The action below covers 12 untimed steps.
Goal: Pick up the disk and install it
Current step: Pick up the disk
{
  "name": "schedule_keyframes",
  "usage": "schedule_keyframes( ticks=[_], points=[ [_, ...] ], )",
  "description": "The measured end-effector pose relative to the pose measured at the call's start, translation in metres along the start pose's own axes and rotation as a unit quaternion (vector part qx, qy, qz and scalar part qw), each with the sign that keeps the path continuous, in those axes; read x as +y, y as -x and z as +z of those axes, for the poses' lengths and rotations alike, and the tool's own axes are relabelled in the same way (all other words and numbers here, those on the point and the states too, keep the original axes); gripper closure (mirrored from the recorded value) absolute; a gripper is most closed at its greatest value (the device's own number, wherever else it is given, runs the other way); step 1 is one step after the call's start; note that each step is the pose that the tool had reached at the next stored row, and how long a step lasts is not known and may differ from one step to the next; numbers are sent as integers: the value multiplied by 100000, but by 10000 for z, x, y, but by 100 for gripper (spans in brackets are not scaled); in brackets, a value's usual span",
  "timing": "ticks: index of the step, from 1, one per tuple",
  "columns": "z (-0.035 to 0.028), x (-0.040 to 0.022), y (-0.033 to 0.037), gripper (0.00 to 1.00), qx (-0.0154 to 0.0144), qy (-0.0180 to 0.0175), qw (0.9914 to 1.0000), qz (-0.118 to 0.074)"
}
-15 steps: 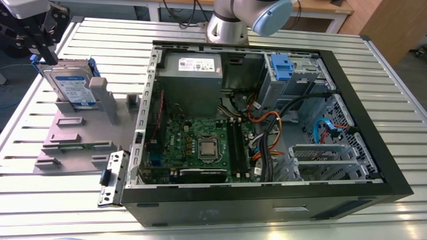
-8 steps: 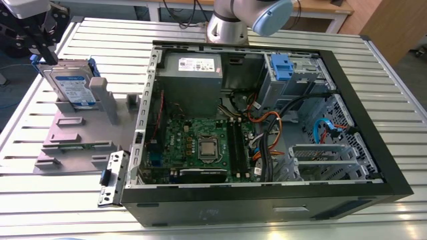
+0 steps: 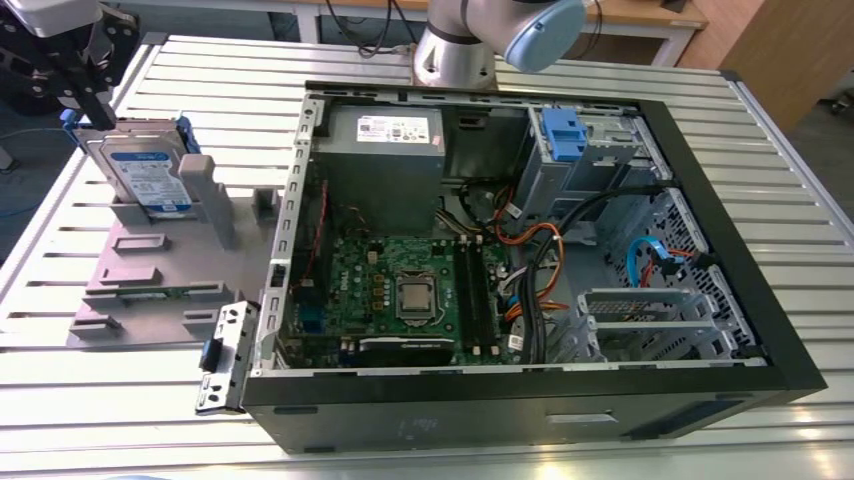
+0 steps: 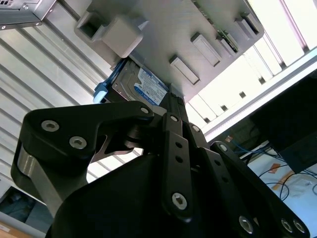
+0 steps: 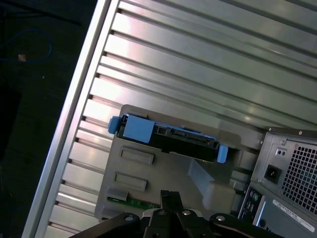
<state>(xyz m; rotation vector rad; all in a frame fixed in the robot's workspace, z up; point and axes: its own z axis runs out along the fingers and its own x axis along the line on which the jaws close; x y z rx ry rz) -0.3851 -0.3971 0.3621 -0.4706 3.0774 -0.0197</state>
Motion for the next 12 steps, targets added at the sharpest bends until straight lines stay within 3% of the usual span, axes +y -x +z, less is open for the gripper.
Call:
schedule_keyframes(
  ticks=[12],
  points=[
    [0, 0, 0, 89, -4, -3, 99998, -553]
  ],
)
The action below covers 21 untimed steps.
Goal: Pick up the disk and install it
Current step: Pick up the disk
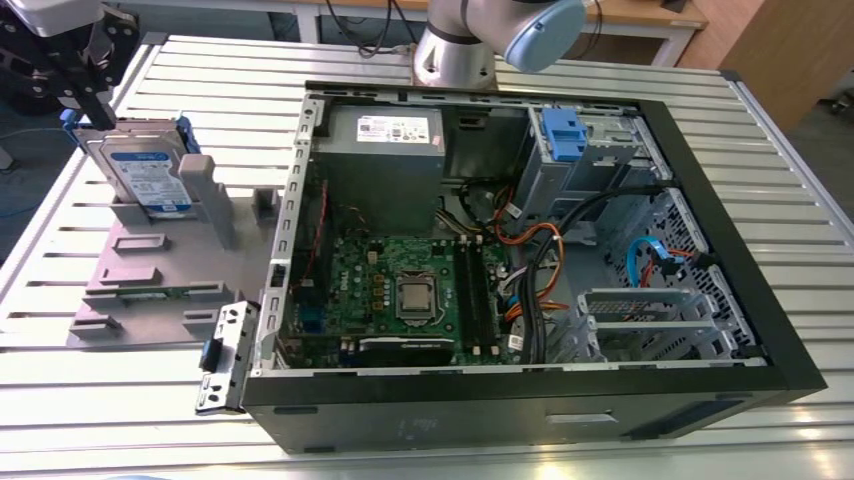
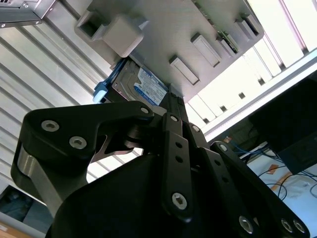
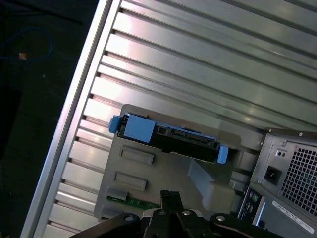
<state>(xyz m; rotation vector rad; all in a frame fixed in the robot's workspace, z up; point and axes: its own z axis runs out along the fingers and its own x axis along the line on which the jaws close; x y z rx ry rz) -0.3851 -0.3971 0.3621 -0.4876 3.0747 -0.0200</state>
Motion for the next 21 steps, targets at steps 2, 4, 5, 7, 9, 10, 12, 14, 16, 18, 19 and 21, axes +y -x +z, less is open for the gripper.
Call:
schedule_keyframes(
  ticks=[2, 4, 5, 7, 9, 10, 12, 14, 16, 18, 19, 21],
  points=[
    [0, 0, 0, 89, -1, 1, 100000, -96],
    [0, 0, 0, 89, -4, 2, 100000, -184],
    [0, 0, 0, 89, -1, 3, 100000, -228],
    [0, 0, 0, 89, -1, 4, 99999, -318],
    [0, 0, 0, 89, -3, 5, 99999, -411],
    [0, 0, 0, 89, -2, 3, 99999, -453],
    [0, 0, 0, 89, -4, 6, 99999, -547],
    [0, 0, 0, 89, -6, 7, 99998, -640],
    [0, 0, 0, 89, -4, 6, 99997, -740],
    [0, 0, 0, 89, -5, 6, 99996, -839],
    [0, 0, 0, 89, -7, 7, 99996, -886],
    [0, 0, 0, 89, -7, 7, 99995, -986]
  ],
)
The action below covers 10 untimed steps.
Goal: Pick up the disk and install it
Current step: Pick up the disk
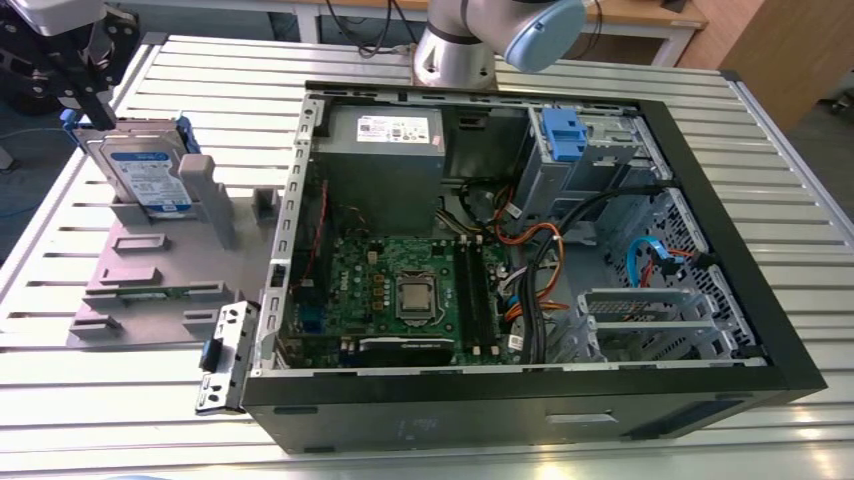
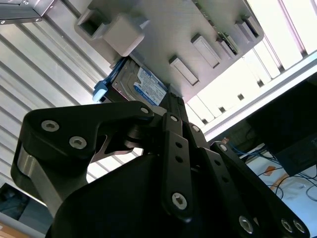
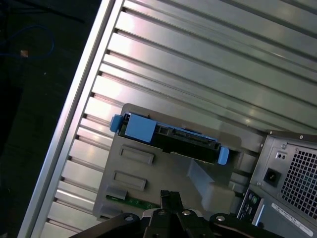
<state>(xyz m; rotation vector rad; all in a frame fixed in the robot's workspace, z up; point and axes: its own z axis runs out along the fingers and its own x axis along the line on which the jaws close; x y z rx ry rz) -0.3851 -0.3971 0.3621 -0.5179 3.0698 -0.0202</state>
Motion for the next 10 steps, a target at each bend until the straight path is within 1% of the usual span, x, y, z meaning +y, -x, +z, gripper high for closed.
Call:
schedule_keyframes(
  ticks=[10],
  points=[
    [0, 0, 0, 89, -6, 2, 99999, -482]
  ],
)
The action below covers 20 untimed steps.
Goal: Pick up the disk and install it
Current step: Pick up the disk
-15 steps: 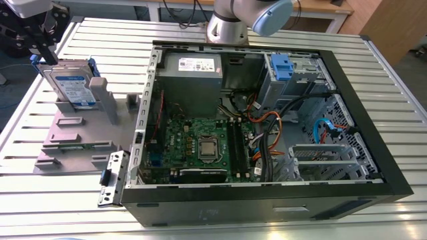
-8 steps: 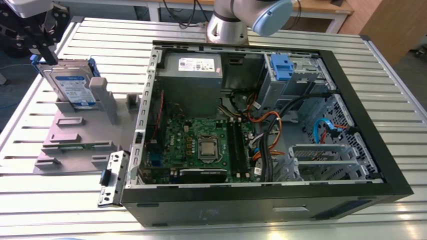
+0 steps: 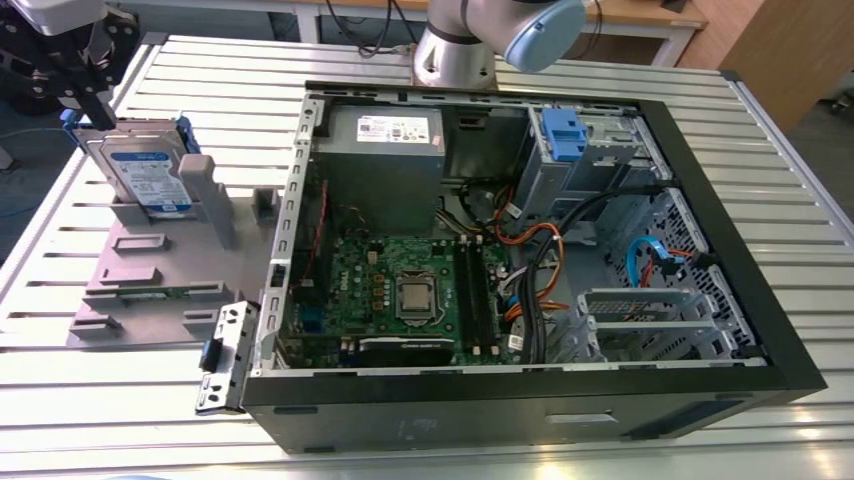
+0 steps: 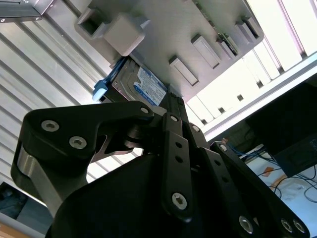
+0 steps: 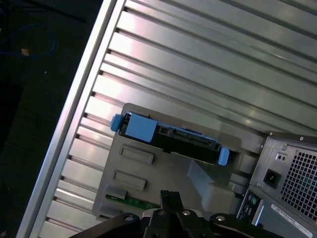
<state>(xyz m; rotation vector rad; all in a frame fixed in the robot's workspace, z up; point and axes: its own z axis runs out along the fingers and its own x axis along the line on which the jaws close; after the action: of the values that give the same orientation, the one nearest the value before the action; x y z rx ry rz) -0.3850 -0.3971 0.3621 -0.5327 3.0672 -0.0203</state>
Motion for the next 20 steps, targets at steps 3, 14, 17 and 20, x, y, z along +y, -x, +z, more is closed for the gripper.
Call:
schedule_keyframes(
  ticks=[3, 14, 17, 20],
  points=[
    [0, 0, 0, 89, -1, 0, 100000, -135],
    [0, 0, 0, 89, -8, 4, 99998, -626],
    [0, 0, 0, 89, -8, 5, 99997, -752],
    [0, 0, 0, 89, -5, 4, 99996, -893]
  ],
)
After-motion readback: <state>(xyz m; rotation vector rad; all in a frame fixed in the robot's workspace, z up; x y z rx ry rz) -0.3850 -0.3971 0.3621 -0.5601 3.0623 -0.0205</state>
